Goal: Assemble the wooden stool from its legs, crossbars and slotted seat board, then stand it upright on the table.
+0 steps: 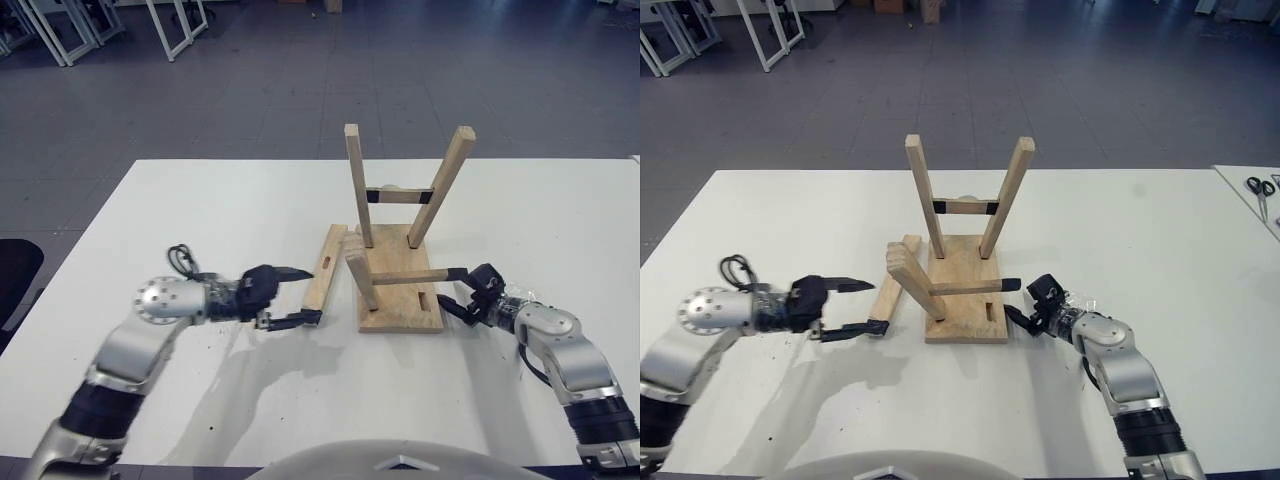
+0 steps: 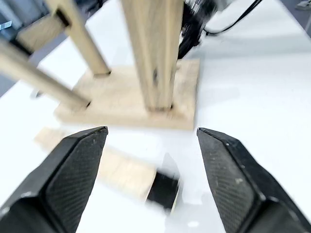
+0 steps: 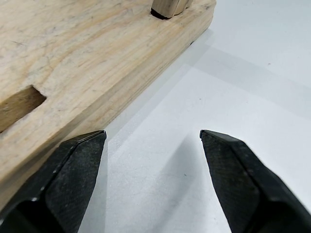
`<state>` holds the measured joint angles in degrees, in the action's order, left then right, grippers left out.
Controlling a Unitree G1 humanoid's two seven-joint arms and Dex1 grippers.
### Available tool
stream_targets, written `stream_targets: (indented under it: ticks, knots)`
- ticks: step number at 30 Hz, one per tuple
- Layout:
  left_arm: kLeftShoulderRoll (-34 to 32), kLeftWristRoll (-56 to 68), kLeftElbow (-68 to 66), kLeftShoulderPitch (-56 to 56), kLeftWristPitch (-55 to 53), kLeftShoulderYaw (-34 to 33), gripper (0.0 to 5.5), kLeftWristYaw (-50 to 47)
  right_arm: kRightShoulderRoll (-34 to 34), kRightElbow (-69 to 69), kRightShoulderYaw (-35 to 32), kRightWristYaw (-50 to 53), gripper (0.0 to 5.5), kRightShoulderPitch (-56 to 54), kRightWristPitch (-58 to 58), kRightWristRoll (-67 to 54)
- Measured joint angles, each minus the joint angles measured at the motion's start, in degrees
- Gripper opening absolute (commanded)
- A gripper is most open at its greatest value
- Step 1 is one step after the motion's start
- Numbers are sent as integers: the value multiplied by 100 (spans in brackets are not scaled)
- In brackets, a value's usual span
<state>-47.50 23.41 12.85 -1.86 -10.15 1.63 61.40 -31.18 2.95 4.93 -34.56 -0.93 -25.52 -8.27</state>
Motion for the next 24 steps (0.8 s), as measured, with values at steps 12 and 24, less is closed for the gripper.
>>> stream_targets:
  ticks: [12, 24]
  knots:
    - [1676, 5438, 1144, -3720, -3050, -1198, 340, -3595, 70, 23, -13, 17, 357, 19, 4, 7]
    - [1033, 2979, 1316, -2553, -3693, 1585, 340, -2408, 85, -26, 27, 27, 357, -24, 8, 28]
